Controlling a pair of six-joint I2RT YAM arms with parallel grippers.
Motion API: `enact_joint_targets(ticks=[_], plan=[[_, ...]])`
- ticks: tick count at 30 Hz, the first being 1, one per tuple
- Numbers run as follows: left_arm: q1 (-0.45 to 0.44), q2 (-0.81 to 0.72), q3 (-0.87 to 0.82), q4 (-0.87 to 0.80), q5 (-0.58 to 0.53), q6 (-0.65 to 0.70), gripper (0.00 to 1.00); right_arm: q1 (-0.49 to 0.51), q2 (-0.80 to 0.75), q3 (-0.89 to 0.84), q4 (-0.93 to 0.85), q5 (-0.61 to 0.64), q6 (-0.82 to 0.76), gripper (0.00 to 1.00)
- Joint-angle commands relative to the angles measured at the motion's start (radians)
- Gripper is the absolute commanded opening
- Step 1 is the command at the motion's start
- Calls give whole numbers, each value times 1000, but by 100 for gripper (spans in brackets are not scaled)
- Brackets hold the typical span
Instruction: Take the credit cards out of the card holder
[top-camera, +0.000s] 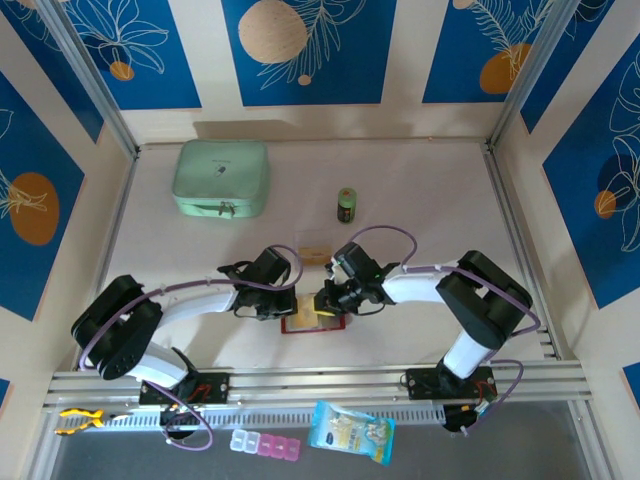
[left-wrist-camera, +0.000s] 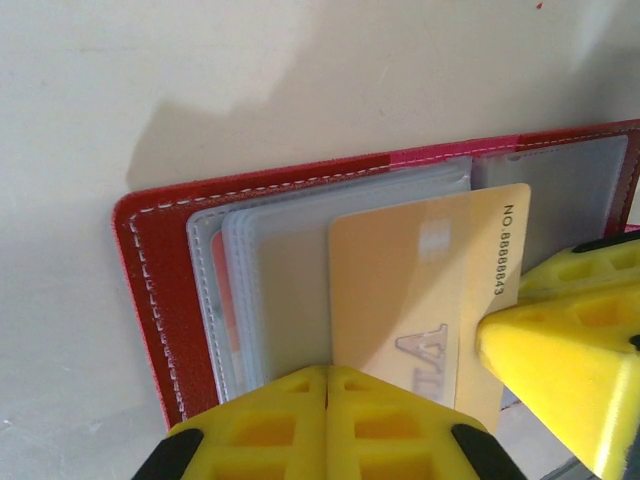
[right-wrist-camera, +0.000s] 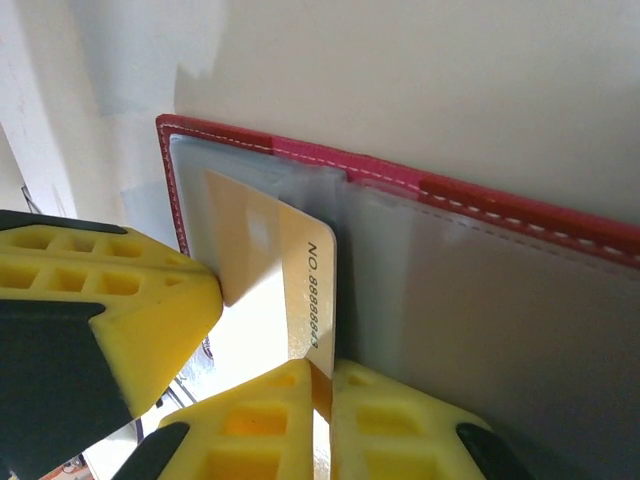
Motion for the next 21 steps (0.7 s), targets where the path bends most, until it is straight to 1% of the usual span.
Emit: enact_joint_targets(ticks=[1,12,21], plan=[[-6,1,-4,-69,-38,19,6,-16,-38,-33,-33,3,-9,9],[-7,8,30,-87,-30,27,7,-58,-180,-88,-121,19,-50,8],[-7,3,79,-94,-16,50,10,-65,-254,-53,-221,47,-85,7]])
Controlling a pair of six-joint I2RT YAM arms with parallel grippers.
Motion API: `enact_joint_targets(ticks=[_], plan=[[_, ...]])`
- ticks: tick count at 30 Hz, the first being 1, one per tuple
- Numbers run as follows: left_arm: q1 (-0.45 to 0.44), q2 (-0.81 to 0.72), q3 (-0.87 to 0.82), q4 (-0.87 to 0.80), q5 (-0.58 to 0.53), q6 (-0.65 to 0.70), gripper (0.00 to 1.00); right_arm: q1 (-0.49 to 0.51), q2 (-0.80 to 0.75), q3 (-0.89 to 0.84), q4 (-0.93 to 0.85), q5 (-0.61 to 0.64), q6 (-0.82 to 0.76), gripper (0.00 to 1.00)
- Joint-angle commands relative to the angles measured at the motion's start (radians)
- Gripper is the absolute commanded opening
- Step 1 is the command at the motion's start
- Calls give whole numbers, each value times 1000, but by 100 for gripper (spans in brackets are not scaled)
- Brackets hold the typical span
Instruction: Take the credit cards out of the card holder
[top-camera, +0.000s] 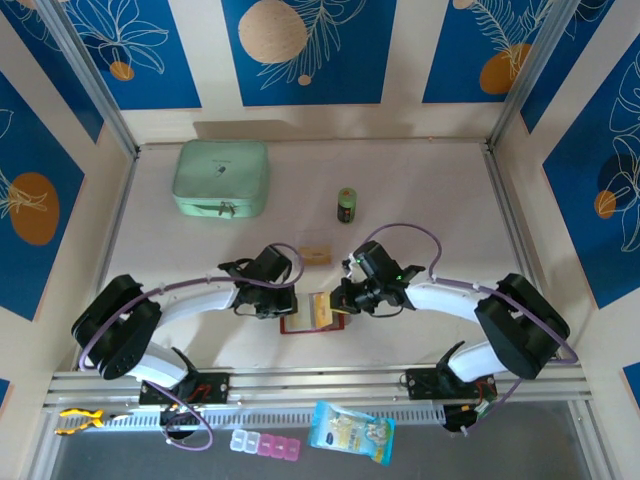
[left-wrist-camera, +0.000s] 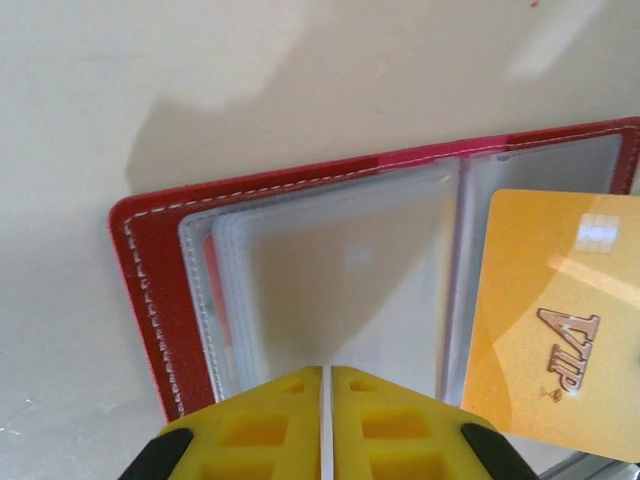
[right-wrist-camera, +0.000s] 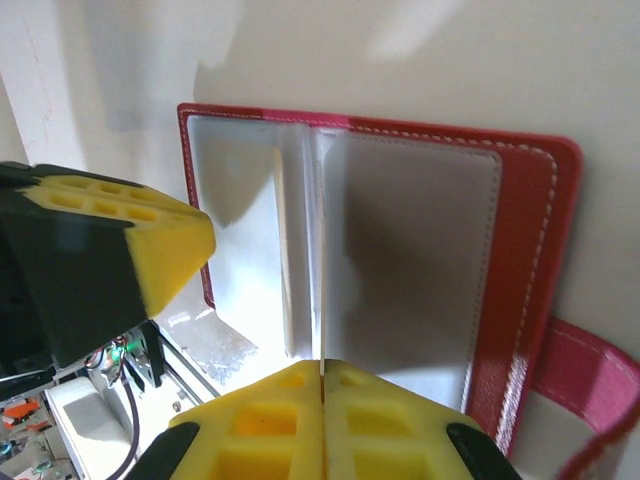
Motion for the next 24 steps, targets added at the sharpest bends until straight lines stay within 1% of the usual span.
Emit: enact_joint_targets(ticks=[1,6,10,16,19,24], plan=[[-5,-1,44,-34,-6,28,10,-6,-35,27,-89,21,-33,7],[-5,-25,61,-43,-8,41,11,-6,-57,87,-204,70,-91,6],[-5,-74,53,-45,-30,46,13,-15,-73,150,-319,121,-196,3],[3,-148,40,-85,-70,55,15,-37,-67,262,-475,139,-496,1],[10,-177,23,-91,-79,56,16,-65,-38,333,-556,98,-653,1],[22,-211,-4,-87,-78,45,16,-69,23,466,-683,109,-904,0]])
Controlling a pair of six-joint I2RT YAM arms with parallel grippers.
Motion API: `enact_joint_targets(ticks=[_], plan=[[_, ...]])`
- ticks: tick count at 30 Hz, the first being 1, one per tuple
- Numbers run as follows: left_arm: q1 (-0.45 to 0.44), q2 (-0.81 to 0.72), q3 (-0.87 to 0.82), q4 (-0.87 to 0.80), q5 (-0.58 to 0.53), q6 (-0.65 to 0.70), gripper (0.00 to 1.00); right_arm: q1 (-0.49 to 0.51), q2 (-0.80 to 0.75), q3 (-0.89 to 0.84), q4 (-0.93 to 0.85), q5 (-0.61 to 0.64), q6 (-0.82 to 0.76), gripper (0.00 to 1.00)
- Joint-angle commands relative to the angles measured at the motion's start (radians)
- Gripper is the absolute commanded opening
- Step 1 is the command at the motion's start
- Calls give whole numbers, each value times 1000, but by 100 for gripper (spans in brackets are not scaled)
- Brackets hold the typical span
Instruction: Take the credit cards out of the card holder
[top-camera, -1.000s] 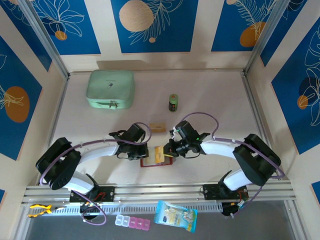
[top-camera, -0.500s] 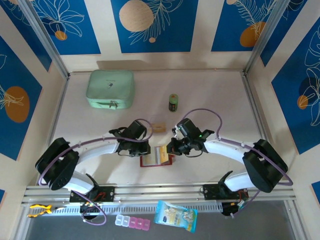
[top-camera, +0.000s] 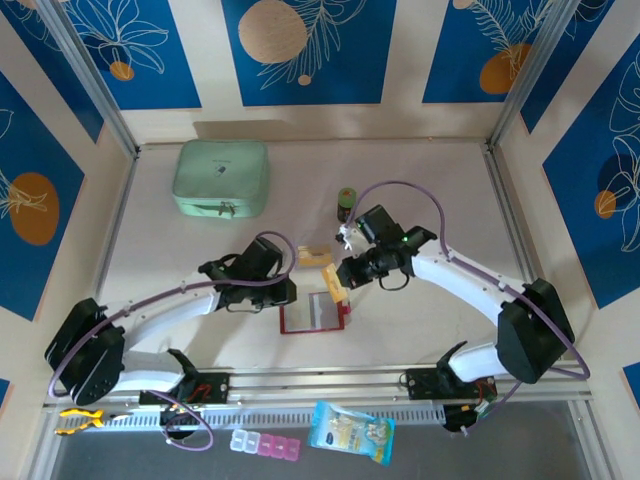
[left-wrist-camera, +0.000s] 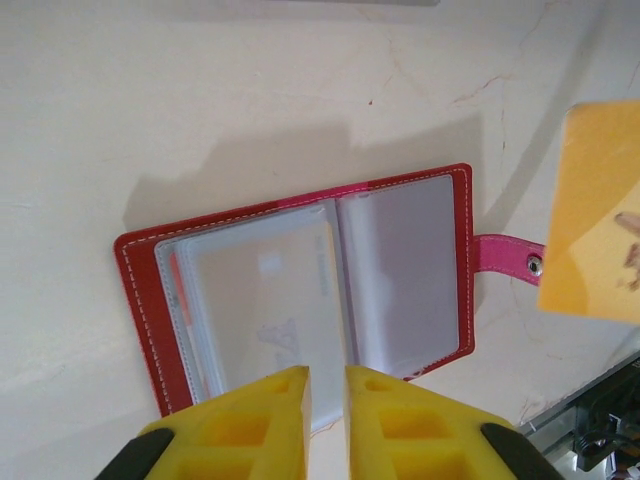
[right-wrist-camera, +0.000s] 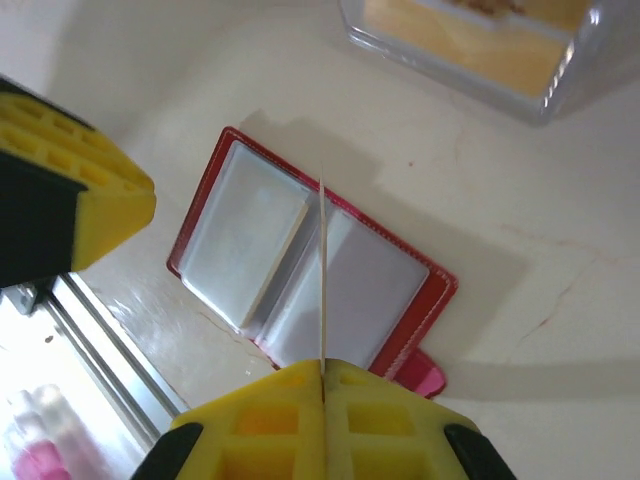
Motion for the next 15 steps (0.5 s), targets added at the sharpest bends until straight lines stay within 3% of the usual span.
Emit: enact_joint_targets(ticks=[1,6,15], plan=[[12,-32,-26,-37,-19,15,16,-3,50,95,-162,-12,-281,0],[19,-74,-43,-60,-32,16,16,0,109,222,-261,-8,-549,0],[46,-151,-67,-94,-50,17,17,-3,273,455,-340,25,-825,0]])
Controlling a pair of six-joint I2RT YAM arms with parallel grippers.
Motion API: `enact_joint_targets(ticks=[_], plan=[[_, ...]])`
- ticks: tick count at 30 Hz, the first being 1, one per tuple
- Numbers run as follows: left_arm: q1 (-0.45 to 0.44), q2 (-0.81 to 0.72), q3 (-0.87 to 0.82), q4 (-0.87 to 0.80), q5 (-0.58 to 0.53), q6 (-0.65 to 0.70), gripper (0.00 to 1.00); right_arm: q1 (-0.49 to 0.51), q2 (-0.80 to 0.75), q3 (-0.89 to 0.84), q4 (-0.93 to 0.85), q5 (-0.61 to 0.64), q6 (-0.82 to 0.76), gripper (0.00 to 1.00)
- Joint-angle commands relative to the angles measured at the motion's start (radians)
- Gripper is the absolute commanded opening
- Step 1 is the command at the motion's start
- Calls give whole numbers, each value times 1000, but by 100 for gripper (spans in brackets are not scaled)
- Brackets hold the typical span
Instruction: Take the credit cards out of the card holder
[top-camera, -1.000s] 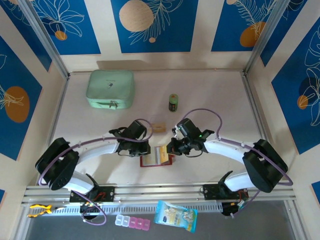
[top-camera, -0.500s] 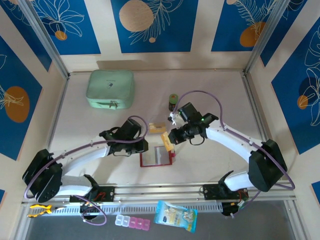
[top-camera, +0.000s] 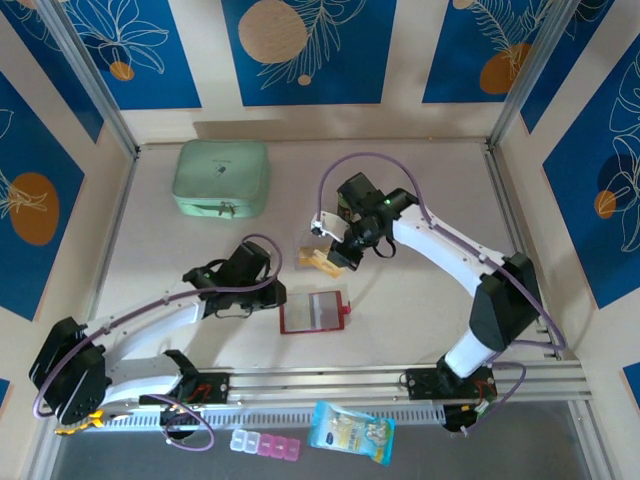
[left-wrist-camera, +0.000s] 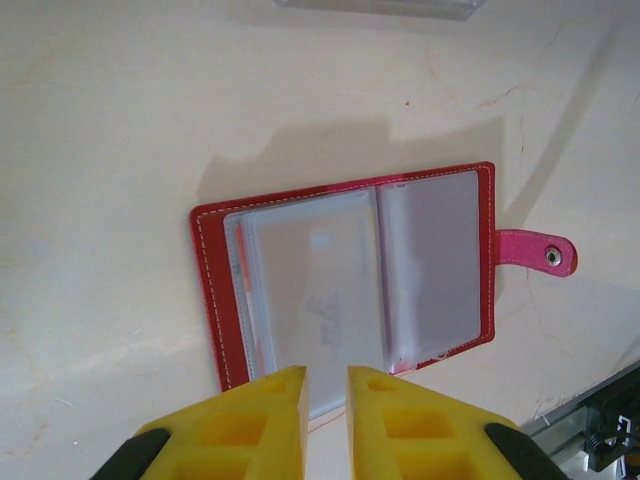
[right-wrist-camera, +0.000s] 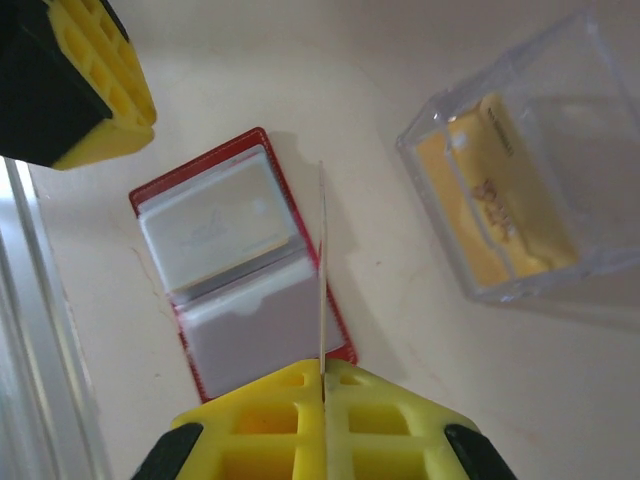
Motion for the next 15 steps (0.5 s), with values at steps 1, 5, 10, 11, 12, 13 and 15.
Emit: enact_joint_targets(ticks=[1,5,10,11,12,13,15], plan=[[20,-33,-17,-43,-18,18,17,-2,73,92,-83,15,-166,0],[28,-56,-23,-60,-24,22,18,-9,164,211,-143,28,-234,0],[40,-75,-34,-64,-28,22,18,-30,252,308,-173,29,-292,0],[44,-76,-37,-63,-29,22,18,-35,269,325,-180,28,-302,0],[46,-76,-38,-62,-27,22,18,-38,283,340,-185,29,-311,0],[49,-74,-39,-63,-28,22,18,-41,299,355,-189,34,-321,0],[56,-69,-39,-58,-23,25,18,-48,332,386,-202,43,-332,0]])
